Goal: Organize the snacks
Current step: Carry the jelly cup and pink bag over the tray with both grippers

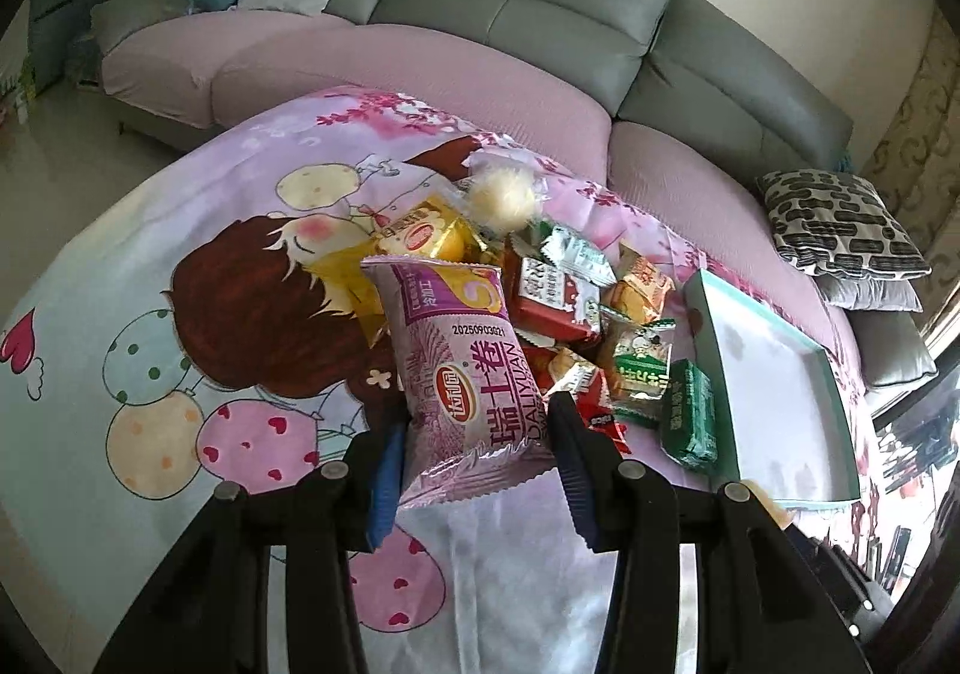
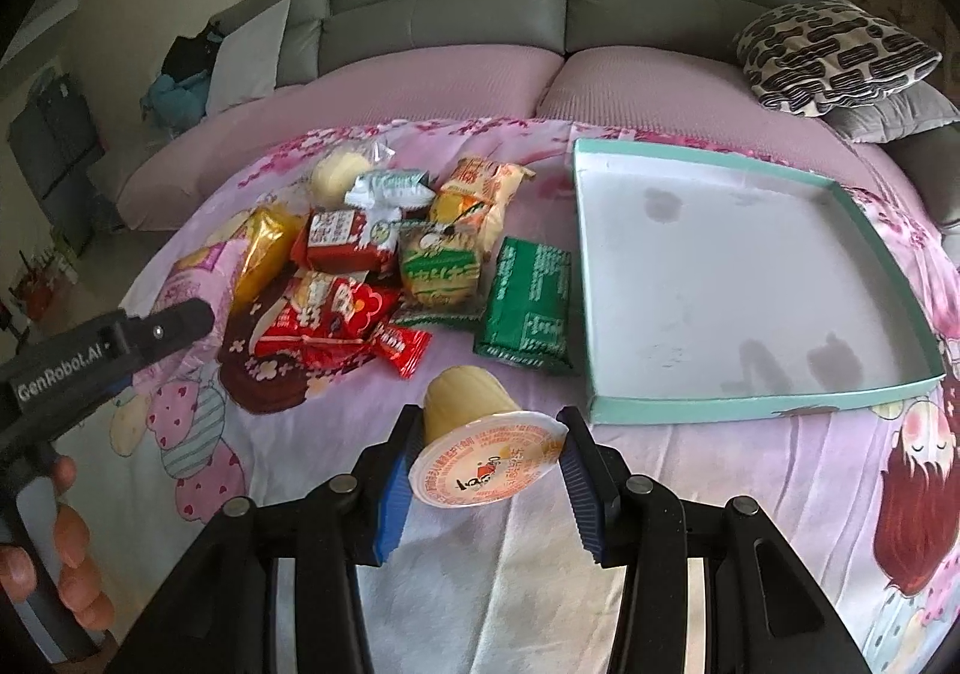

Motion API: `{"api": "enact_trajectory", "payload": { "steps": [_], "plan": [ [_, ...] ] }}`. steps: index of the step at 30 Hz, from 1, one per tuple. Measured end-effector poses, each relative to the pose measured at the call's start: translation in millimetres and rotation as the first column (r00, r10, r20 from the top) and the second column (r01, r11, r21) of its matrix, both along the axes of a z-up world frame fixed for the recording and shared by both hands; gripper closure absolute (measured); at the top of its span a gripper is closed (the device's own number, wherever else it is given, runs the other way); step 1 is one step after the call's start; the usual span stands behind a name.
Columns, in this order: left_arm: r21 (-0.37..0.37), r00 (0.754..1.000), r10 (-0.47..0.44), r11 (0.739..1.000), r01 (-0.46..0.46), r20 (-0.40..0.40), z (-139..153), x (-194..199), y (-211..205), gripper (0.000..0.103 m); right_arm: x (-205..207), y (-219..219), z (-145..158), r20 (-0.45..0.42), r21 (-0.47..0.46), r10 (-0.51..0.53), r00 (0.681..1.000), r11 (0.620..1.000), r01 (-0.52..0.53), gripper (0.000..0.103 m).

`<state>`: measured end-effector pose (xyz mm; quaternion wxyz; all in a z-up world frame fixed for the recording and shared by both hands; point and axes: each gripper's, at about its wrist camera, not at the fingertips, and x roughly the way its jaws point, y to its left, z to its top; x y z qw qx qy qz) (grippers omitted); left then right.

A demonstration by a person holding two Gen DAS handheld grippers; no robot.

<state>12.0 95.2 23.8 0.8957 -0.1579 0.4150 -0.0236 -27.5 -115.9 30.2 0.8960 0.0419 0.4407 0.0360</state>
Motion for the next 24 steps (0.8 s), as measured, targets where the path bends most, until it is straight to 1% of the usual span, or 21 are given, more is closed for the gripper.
{"api": "enact_trajectory", "payload": {
  "steps": [6, 13, 18, 24],
  "plan": [
    [0.015, 0.998, -0.061, 0.998, 0.060, 0.036, 5, 2, -20, 0.056, 3, -17, 10, 0.048, -0.004, -0.050, 0.998, 0.999, 0.050, 0.055],
    [0.032, 0.983, -0.167, 0.986, 0.165, 0.076, 12, 7, -56, 0.056, 11, -55, 21, 0.114, -0.021, -0.160, 0.981, 0.986, 0.163, 0.055],
    [0.022, 0.959, -0.263, 0.965, 0.262, 0.107, 19, 16, -88, 0.056, 15, -86, 25, 0.161, -0.075, -0.249, 0.955, 0.962, 0.263, 0.055],
    [0.068, 0.913, -0.395, 0.918, 0.390, 0.105, 20, 27, -145, 0.056, 18, -130, 31, 0.224, -0.092, -0.357, 0.907, 0.919, 0.384, 0.055]
  ]
}}
